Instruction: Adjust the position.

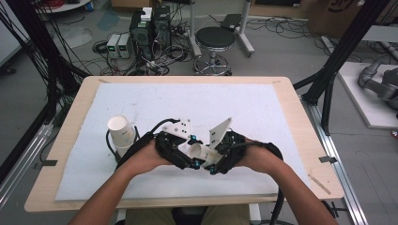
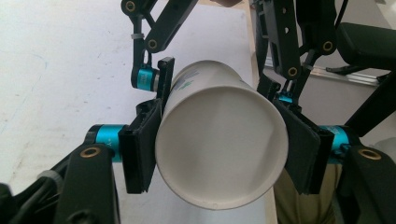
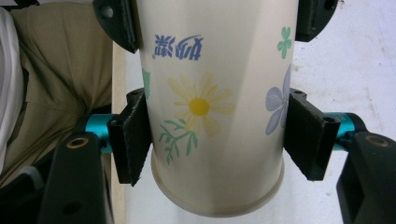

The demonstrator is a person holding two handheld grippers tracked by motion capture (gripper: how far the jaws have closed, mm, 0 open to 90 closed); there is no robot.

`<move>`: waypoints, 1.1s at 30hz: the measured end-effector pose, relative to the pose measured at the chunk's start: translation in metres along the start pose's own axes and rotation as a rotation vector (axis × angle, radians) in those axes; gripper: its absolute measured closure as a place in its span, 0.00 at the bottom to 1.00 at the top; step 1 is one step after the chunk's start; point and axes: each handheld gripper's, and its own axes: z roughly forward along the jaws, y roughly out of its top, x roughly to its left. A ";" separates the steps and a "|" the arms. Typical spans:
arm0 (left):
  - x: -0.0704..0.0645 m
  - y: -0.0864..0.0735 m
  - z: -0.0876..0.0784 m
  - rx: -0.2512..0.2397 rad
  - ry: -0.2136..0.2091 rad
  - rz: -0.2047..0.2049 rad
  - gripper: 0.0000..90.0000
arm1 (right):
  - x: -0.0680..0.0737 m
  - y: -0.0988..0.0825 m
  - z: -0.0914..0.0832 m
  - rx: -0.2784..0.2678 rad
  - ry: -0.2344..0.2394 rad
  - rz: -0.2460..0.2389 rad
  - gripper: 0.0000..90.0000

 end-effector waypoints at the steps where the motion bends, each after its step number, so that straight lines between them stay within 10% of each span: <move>1: 0.000 0.000 -0.001 -0.004 0.009 -0.003 0.41 | 0.000 -0.001 -0.001 -0.018 -0.012 0.005 0.25; 25: 0.002 -0.036 -0.019 -0.314 0.070 -0.085 0.41 | 0.005 -0.060 -0.030 -0.543 -0.088 0.224 0.22; 33: 0.002 -0.045 -0.021 -0.371 0.061 -0.102 0.41 | 0.008 -0.075 -0.025 -0.643 -0.110 0.265 0.22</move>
